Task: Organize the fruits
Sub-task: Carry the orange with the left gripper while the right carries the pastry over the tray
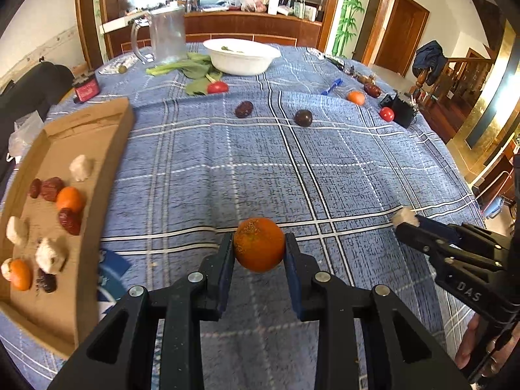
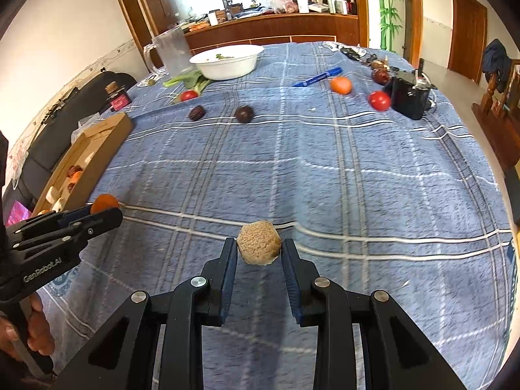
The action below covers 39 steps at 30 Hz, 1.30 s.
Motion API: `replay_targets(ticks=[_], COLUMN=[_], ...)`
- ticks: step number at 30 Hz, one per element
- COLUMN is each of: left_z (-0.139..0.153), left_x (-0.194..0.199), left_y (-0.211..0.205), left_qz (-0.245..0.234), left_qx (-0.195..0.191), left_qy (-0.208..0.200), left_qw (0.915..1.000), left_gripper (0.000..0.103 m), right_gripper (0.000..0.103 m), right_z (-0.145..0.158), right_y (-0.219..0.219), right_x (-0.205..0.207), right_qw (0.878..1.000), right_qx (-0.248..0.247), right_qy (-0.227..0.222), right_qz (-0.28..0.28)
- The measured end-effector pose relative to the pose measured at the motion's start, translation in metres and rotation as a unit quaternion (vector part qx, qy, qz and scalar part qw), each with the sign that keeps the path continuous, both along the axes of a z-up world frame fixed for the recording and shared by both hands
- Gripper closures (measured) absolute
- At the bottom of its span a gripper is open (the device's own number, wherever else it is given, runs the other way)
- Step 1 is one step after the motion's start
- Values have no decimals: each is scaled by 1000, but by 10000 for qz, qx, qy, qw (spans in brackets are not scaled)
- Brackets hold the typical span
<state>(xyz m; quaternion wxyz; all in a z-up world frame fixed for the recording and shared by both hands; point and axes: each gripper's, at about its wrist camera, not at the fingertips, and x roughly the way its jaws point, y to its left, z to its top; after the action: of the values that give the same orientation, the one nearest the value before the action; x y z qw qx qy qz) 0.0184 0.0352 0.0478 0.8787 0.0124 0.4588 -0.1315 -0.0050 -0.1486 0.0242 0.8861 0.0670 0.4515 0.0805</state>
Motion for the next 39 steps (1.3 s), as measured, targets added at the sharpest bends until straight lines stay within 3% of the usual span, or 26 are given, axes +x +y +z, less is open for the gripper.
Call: replay_targets(ticks=[23, 39], left_z=[39, 39], left_x=[-10, 33], left_y=[110, 229], left_qz=[720, 1598], left_qx=[-290, -136], left_qy=[-429, -348], left_qw=[9961, 9864], left_gripper=[74, 74], right_gripper=[73, 72], right_z=[29, 46], right_y=[106, 207], right_x=[26, 84], right_qw=[9974, 9896], right_qx=[-83, -67], right_qy=[-170, -293], right_qz=[694, 1404])
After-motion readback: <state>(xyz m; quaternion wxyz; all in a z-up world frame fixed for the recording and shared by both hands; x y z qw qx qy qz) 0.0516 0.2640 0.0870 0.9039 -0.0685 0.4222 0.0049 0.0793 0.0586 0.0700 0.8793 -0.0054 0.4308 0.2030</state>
